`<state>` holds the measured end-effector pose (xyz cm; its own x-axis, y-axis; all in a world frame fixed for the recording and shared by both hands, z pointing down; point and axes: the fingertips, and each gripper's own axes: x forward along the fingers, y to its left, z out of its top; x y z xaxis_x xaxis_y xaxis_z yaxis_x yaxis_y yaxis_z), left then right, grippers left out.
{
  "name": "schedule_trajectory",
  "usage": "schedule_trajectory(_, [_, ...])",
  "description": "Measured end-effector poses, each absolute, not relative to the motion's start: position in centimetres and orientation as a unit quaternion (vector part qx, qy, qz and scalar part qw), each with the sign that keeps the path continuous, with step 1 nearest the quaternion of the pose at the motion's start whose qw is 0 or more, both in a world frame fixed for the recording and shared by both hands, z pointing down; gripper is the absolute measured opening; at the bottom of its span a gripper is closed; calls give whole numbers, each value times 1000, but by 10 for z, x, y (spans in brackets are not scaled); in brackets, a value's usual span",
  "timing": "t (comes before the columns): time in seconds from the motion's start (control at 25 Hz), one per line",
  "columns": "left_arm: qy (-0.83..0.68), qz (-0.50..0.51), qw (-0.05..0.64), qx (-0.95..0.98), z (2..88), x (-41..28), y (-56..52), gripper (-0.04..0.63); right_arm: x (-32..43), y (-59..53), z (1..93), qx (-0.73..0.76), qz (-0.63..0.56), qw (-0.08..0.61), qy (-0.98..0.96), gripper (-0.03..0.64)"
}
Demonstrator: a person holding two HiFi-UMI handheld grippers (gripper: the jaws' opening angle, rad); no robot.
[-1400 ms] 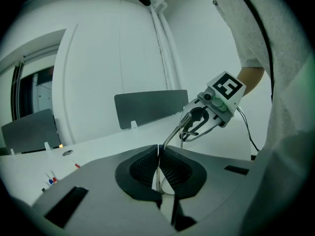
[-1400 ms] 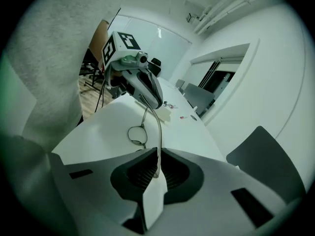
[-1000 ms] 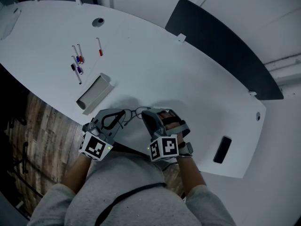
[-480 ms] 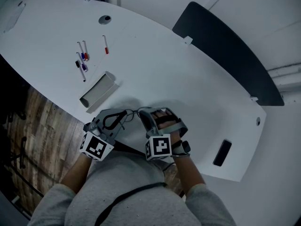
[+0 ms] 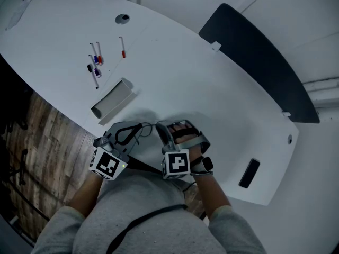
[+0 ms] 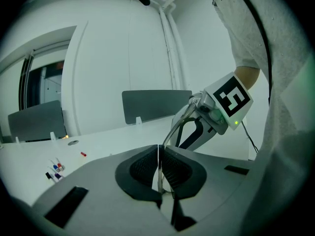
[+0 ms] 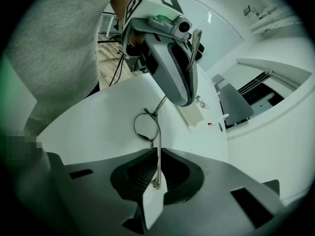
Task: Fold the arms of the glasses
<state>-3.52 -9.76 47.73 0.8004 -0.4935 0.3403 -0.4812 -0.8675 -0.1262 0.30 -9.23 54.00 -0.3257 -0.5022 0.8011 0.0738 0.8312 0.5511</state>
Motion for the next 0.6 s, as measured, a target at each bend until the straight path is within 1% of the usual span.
schedule_trajectory(0.36, [243, -197, 1, -950, 489, -38, -90, 26, 3, -91, 543, 137, -250, 567, -773, 34])
schedule_trajectory(0.4, [242, -199, 0, -950, 490, -39, -89, 46, 3, -91, 544, 136, -249, 567, -773, 34])
schedule_trajectory(0.48, [241, -203, -2, -949, 493, -40, -87, 129, 3, -91, 544, 135, -251, 568, -772, 34])
schedule_trajectory(0.6, [242, -207, 4, -948, 493, -44, -85, 129, 3, -91, 544, 135, -252, 570, -770, 34])
